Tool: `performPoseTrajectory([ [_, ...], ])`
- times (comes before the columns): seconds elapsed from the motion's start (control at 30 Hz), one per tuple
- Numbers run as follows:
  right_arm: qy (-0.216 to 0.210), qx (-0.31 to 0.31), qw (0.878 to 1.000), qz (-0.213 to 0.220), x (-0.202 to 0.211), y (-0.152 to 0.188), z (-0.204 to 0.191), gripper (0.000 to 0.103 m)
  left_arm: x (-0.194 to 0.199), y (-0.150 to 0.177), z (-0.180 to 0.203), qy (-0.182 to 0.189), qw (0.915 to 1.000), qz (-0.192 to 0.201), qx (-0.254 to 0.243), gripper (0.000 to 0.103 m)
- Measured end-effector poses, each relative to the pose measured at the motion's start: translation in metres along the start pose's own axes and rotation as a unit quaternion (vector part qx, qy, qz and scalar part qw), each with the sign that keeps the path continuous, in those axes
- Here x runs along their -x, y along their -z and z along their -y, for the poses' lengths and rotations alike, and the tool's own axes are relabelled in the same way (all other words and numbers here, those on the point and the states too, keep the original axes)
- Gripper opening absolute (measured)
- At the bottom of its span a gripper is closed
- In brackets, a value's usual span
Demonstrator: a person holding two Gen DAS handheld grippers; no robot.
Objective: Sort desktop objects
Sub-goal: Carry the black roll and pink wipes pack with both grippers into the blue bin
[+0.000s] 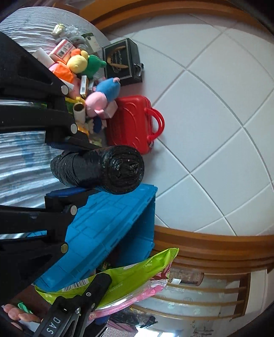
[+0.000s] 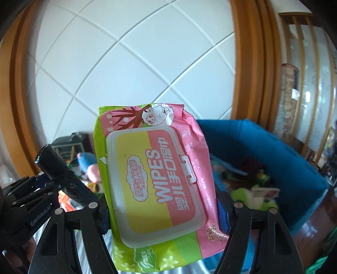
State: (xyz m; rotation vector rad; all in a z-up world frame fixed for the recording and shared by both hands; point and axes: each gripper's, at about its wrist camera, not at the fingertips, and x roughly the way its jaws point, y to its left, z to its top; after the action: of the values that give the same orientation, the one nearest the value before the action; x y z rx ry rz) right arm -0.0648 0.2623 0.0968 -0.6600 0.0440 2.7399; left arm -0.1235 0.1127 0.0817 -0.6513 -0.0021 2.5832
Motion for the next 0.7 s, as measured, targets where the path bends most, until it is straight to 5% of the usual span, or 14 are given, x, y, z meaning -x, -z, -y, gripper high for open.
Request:
performPoseTrajectory([
  [0.23, 0.044, -0.003, 0.999, 0.03, 0.007, -0.039, 0.133, 0.074, -0.013, -0.057, 0.131, 0.036, 0.998, 0.048, -0.02, 0.029],
  [0.37, 0.059, -0.003, 0.998, 0.007, -0.022, -0.061, 0.219, 0.074, -0.041, -0.094, 0.207, 0.04, 0.9981, 0.045, -0.014, 0.029],
  [0.53, 0.073, 0.013, 0.995, -0.062, -0.1, -0.067, 0.294, 0.074, -0.123, -0.113, 0.272, 0.043, 0.9974, -0.058, 0.004, 0.029],
  [0.7, 0.044, 0.004, 0.985, -0.167, -0.186, -0.045, 0.335, 0.074, -0.219, -0.077, 0.31, 0.006, 0.9782, -0.207, -0.012, 0.029],
])
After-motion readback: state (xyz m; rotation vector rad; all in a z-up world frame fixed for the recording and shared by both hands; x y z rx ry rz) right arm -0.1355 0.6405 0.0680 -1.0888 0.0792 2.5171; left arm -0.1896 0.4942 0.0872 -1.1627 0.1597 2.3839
